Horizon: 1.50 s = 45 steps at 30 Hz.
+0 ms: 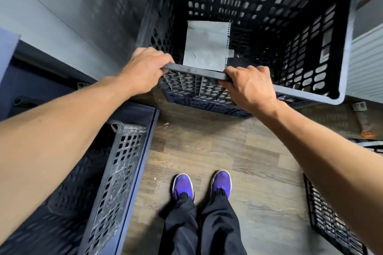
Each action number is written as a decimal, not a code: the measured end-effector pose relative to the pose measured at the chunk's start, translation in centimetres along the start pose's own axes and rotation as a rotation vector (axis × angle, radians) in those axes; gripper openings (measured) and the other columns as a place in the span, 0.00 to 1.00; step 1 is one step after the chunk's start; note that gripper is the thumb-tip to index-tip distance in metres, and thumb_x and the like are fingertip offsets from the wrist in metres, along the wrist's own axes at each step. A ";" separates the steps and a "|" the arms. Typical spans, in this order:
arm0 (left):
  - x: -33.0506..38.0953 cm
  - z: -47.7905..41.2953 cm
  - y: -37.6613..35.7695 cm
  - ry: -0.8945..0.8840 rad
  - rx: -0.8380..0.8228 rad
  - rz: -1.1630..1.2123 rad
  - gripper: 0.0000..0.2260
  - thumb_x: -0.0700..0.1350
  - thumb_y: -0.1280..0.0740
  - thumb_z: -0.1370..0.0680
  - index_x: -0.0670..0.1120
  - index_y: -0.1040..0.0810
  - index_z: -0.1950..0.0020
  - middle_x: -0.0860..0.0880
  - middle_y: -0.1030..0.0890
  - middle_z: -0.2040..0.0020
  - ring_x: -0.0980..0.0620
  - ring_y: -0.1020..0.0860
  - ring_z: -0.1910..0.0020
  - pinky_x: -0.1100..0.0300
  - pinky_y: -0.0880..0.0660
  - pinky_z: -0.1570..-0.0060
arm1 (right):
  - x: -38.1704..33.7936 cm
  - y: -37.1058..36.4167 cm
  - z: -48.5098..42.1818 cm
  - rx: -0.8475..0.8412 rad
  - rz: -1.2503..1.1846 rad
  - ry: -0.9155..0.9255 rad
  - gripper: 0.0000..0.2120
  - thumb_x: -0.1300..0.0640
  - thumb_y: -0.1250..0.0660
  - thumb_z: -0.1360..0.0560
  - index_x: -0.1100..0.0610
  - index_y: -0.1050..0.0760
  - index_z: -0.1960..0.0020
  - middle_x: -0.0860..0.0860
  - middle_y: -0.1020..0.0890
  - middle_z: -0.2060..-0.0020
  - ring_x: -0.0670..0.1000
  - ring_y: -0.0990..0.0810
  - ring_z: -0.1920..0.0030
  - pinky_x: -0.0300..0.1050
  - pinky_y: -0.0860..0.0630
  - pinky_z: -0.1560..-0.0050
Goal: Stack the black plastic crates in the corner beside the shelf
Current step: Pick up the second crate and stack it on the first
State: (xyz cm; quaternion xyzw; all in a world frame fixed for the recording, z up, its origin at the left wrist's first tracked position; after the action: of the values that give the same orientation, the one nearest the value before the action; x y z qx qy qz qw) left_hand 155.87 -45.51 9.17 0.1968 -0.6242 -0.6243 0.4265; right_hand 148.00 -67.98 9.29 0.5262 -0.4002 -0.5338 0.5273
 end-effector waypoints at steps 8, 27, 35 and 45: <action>0.1 -0.3 -0.1 0.046 -0.056 0.059 0.11 0.40 0.36 0.21 0.53 0.22 0.43 0.52 0.22 0.53 0.47 0.29 0.48 0.53 0.41 0.42 | 0.2 -0.2 0.0 -0.088 -0.013 -0.038 0.17 0.40 0.44 0.20 0.53 0.29 0.49 0.53 0.19 0.55 0.60 0.21 0.52 0.55 0.34 0.48; 1.7 0.9 -1.1 0.169 0.073 0.032 0.02 0.46 0.33 0.22 0.54 0.23 0.52 0.56 0.25 0.56 0.50 0.31 0.51 0.56 0.42 0.43 | 1.2 -0.9 0.4 -0.211 -0.120 0.051 0.13 0.42 0.42 0.20 0.50 0.29 0.45 0.51 0.20 0.54 0.59 0.20 0.52 0.53 0.23 0.59; 1.6 0.7 -0.8 0.151 0.048 0.094 0.03 0.52 0.33 0.22 0.55 0.24 0.52 0.56 0.25 0.55 0.50 0.31 0.50 0.54 0.40 0.41 | 1.1 -0.6 0.5 -0.243 -0.121 -0.029 0.11 0.42 0.41 0.21 0.48 0.28 0.46 0.50 0.18 0.56 0.57 0.19 0.55 0.50 0.24 0.61; 1.3 -0.5 -0.4 0.182 0.013 0.070 0.11 0.61 0.35 0.23 0.56 0.22 0.50 0.55 0.26 0.55 0.50 0.33 0.51 0.53 0.41 0.43 | 1.4 0.0 -0.5 -0.270 -0.014 -0.206 0.10 0.43 0.38 0.21 0.48 0.23 0.49 0.48 0.21 0.66 0.55 0.23 0.64 0.46 0.29 0.64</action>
State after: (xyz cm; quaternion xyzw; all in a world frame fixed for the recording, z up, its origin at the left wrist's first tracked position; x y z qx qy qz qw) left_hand 155.41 -46.90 9.13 0.2335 -0.5936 -0.5845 0.5015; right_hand 148.65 -69.28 9.04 0.3958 -0.3733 -0.6375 0.5456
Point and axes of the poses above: each hand's wrist, its own z-axis away from the middle knuckle, its own y-axis out of the back of the hand, x = y × z, the point moved 6 cm from there along -z, towards the middle knuckle
